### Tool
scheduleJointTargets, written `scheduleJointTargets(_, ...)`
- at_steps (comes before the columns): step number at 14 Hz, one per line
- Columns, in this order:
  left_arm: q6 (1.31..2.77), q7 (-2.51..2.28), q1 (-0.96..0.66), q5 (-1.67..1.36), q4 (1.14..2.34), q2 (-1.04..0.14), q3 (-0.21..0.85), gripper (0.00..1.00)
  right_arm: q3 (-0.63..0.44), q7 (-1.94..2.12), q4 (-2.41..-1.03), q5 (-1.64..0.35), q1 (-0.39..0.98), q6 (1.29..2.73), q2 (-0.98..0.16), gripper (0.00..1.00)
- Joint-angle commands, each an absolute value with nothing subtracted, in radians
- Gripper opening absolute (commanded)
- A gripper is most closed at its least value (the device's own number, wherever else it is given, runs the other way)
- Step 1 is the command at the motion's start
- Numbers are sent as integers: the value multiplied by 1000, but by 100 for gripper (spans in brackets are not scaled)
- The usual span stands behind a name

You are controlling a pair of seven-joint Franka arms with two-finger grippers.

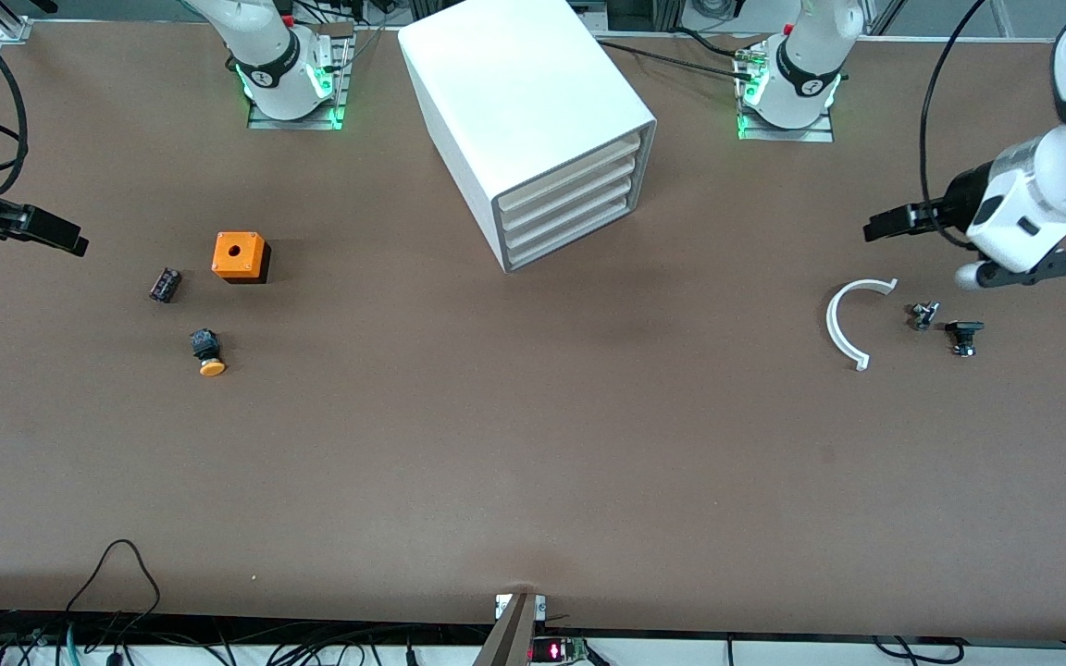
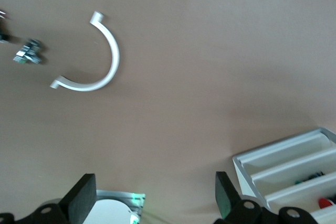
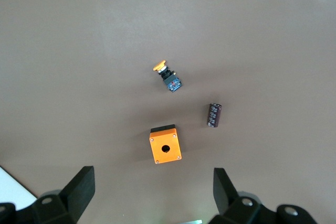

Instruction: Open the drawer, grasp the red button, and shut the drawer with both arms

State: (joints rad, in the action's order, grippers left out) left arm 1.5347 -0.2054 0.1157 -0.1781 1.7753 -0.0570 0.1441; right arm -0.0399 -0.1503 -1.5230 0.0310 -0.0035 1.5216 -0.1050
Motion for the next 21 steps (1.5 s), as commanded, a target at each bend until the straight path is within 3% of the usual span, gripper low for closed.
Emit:
scheduleJointTargets(1,1476,-186,110,-238,1730,-179,198,100,-28,-152,-1537,2,3,1543,-107,100)
scheduleJointTargets(3,1480,-181,107,-352,1756,-259,244,100,-26,-153,-1540,-2,37,1548,-118,100)
scheduleJointTargets(10,1724,96,20,-851,2040,-417,321,100,-25,-152,-1529,-2,139,1555,-169,100)
scheduleJointTargets(18,1877,306,-26,-1011,2169,-459,449,99,57,-166,-1531,5,232,1601,-198,100)
scheduleJointTargets(19,1887,345,-26,-1009,2186,-460,451,89,61,-150,-1529,3,232,1603,-198,100)
scheduleJointTargets(21,1888,431,-26,-1011,2212,-462,451,17,99,-98,-1528,3,232,1620,-199,100)
